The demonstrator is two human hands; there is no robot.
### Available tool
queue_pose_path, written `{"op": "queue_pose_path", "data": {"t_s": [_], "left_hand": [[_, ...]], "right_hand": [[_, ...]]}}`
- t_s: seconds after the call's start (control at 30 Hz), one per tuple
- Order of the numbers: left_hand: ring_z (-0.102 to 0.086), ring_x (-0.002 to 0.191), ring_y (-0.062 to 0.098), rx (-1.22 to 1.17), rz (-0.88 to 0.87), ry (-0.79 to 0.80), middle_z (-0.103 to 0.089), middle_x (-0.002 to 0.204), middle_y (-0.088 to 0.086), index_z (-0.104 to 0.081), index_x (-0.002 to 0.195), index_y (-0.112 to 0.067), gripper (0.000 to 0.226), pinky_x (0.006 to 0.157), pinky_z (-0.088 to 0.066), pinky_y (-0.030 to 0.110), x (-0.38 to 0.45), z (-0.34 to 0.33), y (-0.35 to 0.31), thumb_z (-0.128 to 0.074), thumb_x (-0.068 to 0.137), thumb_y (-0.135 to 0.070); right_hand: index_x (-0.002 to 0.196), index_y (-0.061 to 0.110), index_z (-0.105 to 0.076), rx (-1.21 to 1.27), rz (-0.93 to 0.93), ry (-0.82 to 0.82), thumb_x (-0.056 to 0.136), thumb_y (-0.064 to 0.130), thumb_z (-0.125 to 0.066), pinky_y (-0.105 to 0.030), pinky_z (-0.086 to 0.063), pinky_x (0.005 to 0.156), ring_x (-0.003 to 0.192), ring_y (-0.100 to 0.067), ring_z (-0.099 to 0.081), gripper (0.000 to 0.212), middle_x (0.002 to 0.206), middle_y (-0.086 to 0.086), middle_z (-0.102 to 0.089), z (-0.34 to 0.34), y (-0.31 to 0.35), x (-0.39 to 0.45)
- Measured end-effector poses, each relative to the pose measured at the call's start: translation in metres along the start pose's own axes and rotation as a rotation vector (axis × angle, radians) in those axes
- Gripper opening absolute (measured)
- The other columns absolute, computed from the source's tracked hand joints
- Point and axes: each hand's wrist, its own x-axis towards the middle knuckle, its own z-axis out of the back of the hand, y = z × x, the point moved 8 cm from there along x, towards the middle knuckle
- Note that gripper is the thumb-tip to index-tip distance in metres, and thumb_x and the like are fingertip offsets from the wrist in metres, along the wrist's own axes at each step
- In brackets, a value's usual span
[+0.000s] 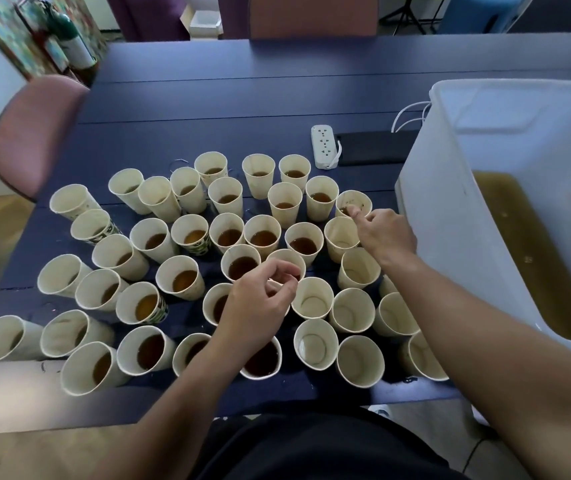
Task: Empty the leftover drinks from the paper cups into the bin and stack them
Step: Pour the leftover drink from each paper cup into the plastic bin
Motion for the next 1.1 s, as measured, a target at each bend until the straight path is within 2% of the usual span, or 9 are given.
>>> {"op": "queue_pose_path", "data": {"t_s": [0.07,0.17,0.27,0.43,0.53,0.73,0.87,0.93,1.1], "left_hand": [[-0.066,0.073,0.011,-0.001,-0.009,0.006,-0.071,0.082,-0.013,-0.069,0.094,-0.037,0.018,0.075,-0.058,0.038,0.000,0.000,-0.002,-0.066,0.096,-0.019],[-0.066,0.071,0.010,0.010,-0.031,0.011,-0.070,0.084,-0.016,-0.069,0.094,-0.035,0.018,0.073,-0.057,0.034,0.000,0.000,-0.008,-0.066,0.096,-0.018],[-0.064,0.067,0.007,0.013,-0.061,0.010,-0.069,0.084,-0.022,-0.068,0.094,-0.036,0.020,0.070,-0.056,0.029,0.000,0.001,-0.013,-0.066,0.096,-0.017],[-0.065,0.069,0.007,0.020,-0.056,0.010,-0.069,0.083,-0.020,-0.068,0.095,-0.037,0.019,0.072,-0.058,0.032,0.001,0.000,-0.010,-0.066,0.096,-0.018],[-0.061,0.066,0.005,0.018,-0.056,0.024,-0.069,0.081,-0.020,-0.069,0.098,-0.033,0.015,0.067,-0.054,0.025,0.005,-0.005,-0.010,-0.066,0.096,-0.019],[-0.060,0.065,0.009,0.049,-0.095,0.074,-0.067,0.080,-0.007,-0.067,0.095,-0.037,0.018,0.066,-0.051,0.022,0.014,-0.022,-0.027,-0.065,0.096,-0.019],[-0.067,0.079,0.014,0.074,-0.015,0.159,-0.071,0.085,-0.009,-0.061,0.101,-0.039,0.018,0.085,-0.057,0.041,0.030,-0.038,-0.027,-0.068,0.093,-0.025],[-0.068,0.090,0.015,0.096,0.039,0.219,-0.072,0.090,-0.013,-0.056,0.115,-0.037,0.029,0.093,-0.055,0.047,0.038,-0.048,-0.029,-0.072,0.091,-0.035],[-0.058,0.117,0.013,0.171,-0.012,0.183,-0.060,0.118,-0.015,-0.034,0.143,-0.040,0.084,0.103,-0.047,0.044,0.053,-0.056,-0.054,-0.081,0.076,-0.056]], "right_hand": [[0.098,0.014,-0.069,0.016,-0.111,0.046,0.094,0.070,-0.030,-0.037,-0.041,0.071,0.090,-0.032,-0.058,0.068,0.097,-0.009,-0.068,-0.005,-0.005,0.009],[0.116,0.009,-0.064,0.060,-0.187,0.119,0.099,0.052,-0.032,-0.037,-0.042,0.074,0.091,-0.032,-0.056,0.056,0.112,-0.013,-0.066,-0.011,-0.005,0.016],[0.116,0.006,-0.063,0.105,-0.212,0.134,0.100,0.037,-0.037,-0.035,-0.042,0.071,0.087,-0.031,-0.056,0.044,0.112,-0.014,-0.066,-0.012,-0.003,0.019],[0.110,0.004,-0.065,0.141,-0.197,0.073,0.101,0.037,-0.038,-0.037,-0.044,0.073,0.095,-0.034,-0.060,0.043,0.110,-0.015,-0.066,0.008,-0.002,0.022],[0.113,0.004,-0.063,0.168,-0.208,-0.005,0.101,0.035,-0.039,-0.037,-0.043,0.076,0.094,-0.032,-0.057,0.042,0.107,-0.014,-0.063,0.033,0.002,0.018],[0.088,0.006,-0.066,0.355,-0.194,-0.153,0.098,0.036,-0.043,-0.031,-0.034,0.065,0.070,-0.022,-0.051,0.039,0.082,-0.007,-0.060,0.076,0.014,-0.004],[0.054,0.017,-0.049,0.457,-0.117,-0.188,0.095,0.036,-0.050,-0.032,-0.030,0.053,0.056,-0.017,-0.043,0.045,0.057,0.001,-0.048,0.106,0.025,-0.028],[0.050,0.019,-0.046,0.482,-0.076,-0.170,0.094,0.033,-0.054,-0.030,-0.031,0.052,0.052,-0.015,-0.040,0.047,0.052,0.002,-0.045,0.121,0.030,-0.041],[0.050,0.014,-0.047,0.490,0.033,-0.085,0.093,0.033,-0.056,-0.026,-0.033,0.049,0.046,-0.010,-0.035,0.047,0.045,0.004,-0.039,0.151,0.041,-0.076]]}}
